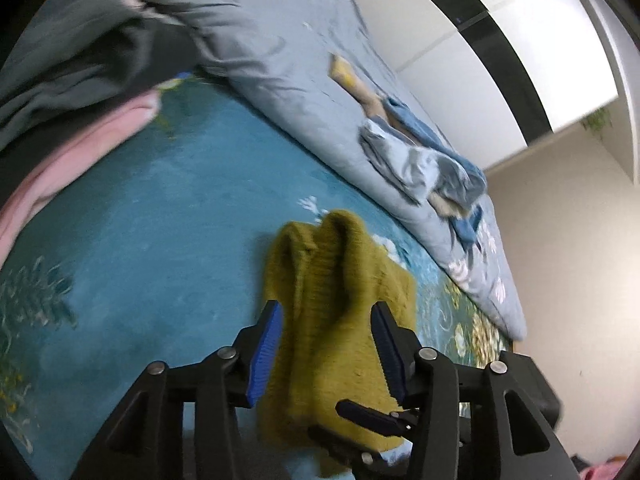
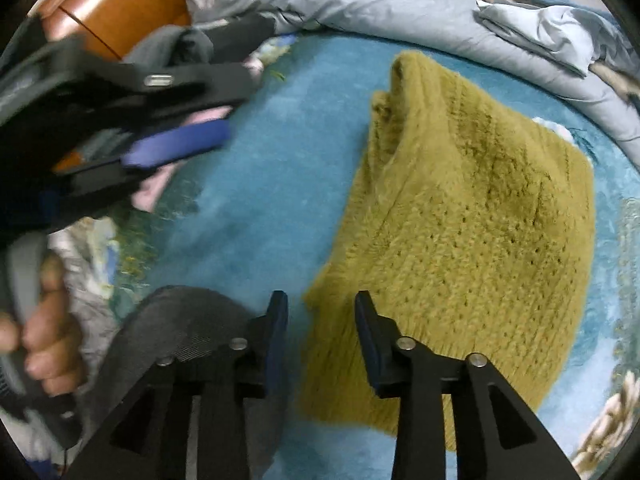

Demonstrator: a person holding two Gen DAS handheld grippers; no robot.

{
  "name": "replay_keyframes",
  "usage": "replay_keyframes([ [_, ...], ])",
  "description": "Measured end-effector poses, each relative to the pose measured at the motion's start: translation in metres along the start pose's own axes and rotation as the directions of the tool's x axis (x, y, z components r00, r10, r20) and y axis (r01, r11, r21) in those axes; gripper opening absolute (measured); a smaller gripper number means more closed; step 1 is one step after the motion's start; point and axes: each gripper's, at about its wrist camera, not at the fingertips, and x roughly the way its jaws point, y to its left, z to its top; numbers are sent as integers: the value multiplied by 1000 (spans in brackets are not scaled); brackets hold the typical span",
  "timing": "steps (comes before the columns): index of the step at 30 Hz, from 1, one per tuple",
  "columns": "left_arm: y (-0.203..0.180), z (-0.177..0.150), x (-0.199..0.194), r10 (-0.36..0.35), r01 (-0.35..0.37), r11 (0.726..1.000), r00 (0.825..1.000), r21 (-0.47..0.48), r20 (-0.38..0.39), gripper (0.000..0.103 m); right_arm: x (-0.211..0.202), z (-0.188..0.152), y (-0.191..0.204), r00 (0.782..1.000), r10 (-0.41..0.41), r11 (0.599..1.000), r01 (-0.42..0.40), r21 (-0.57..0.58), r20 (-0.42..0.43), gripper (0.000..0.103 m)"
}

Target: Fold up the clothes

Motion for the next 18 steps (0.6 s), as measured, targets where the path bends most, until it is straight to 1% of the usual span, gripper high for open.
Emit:
replay_keyframes([
  [1,-6,1,7,-10,11,1000,1000,19,-16,56,-7,-3,-7,1000,-1,1000,1,21,18,40],
  [4,-23,4,35,-11,17,997,997,81,-77,58,-27,-19,-43,998,-17,988,7,153,66,42],
  [8,-37,4,69,12,8,990,990,142,-139,55,-53,-40,-91,991,-48,946,5,325,125,42],
  [10,-41,3,81,32,-4,986,985,164,-169,39,-62,-52,-111,988,-67,920,9,392,136,42],
  [11,-41,3,84,43,-13,985,984,173,-170,21,-64,-57,-117,988,-73,910,9,414,138,42],
  [12,-41,2,86,56,-25,983,984,181,-170,8,-67,-62,-124,987,-74,900,5,437,142,42],
  [13,-38,3,86,46,-16,983,986,181,-162,5,-70,-66,-130,987,-75,890,1,455,144,42],
  [15,-31,5,81,46,-24,985,990,170,-131,0,-76,-73,-140,986,-75,875,-6,483,148,42],
  [17,-20,11,73,66,-51,986,993,158,-95,0,-79,-76,-145,986,-70,868,-14,497,151,42],
  [18,-13,13,71,85,-71,986,992,151,-90,0,-79,-77,-146,986,-67,867,-18,499,152,42],
])
